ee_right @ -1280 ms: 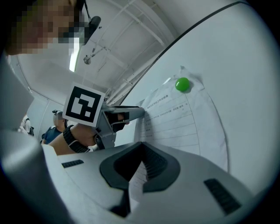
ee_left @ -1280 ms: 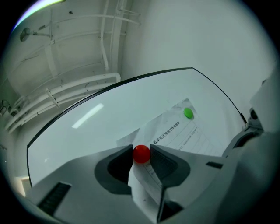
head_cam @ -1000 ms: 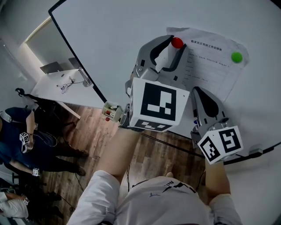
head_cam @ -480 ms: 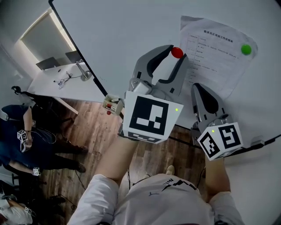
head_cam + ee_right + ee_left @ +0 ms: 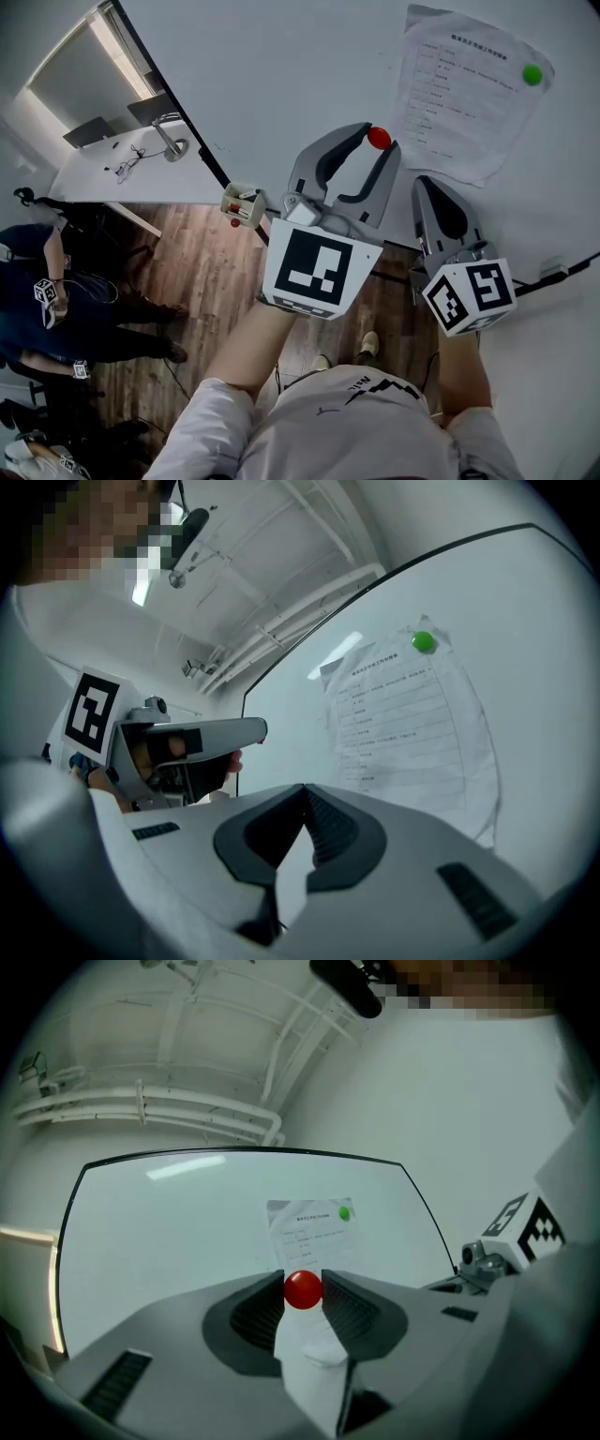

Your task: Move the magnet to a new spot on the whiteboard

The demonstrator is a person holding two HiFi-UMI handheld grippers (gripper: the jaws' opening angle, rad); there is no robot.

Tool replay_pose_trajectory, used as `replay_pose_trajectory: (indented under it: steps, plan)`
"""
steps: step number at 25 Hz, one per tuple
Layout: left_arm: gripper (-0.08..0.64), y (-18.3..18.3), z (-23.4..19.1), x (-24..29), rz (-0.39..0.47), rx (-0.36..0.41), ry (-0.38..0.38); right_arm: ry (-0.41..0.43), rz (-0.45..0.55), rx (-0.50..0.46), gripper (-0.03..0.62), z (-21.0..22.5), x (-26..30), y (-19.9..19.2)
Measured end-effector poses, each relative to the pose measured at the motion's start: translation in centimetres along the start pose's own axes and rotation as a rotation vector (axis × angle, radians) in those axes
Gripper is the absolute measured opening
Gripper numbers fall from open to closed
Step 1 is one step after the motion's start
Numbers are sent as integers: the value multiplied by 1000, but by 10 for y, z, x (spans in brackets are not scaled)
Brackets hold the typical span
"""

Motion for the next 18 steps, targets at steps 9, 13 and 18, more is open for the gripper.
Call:
replay_pose_trajectory:
  steps: [9, 13, 18]
  plan:
    - [133, -22, 21, -53, -17, -90, -61, -80, -23, -5, 12, -31, -32, -15]
    - [133, -32, 29, -70, -21, -128, -81, -116, -24, -8, 12, -39, -46, -20]
    - [133, -41, 38, -87, -19, -166, -102, -138, -25, -10, 12, -48, -59, -26]
Point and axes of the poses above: the fingertips, and each gripper's own axes: x forward along the fingers, z to its right, y out of its top, the point moved 2 cm from there along -x, backward along the fingers, and after that the axes turned 5 degrees about z, right-handed, at the moved point
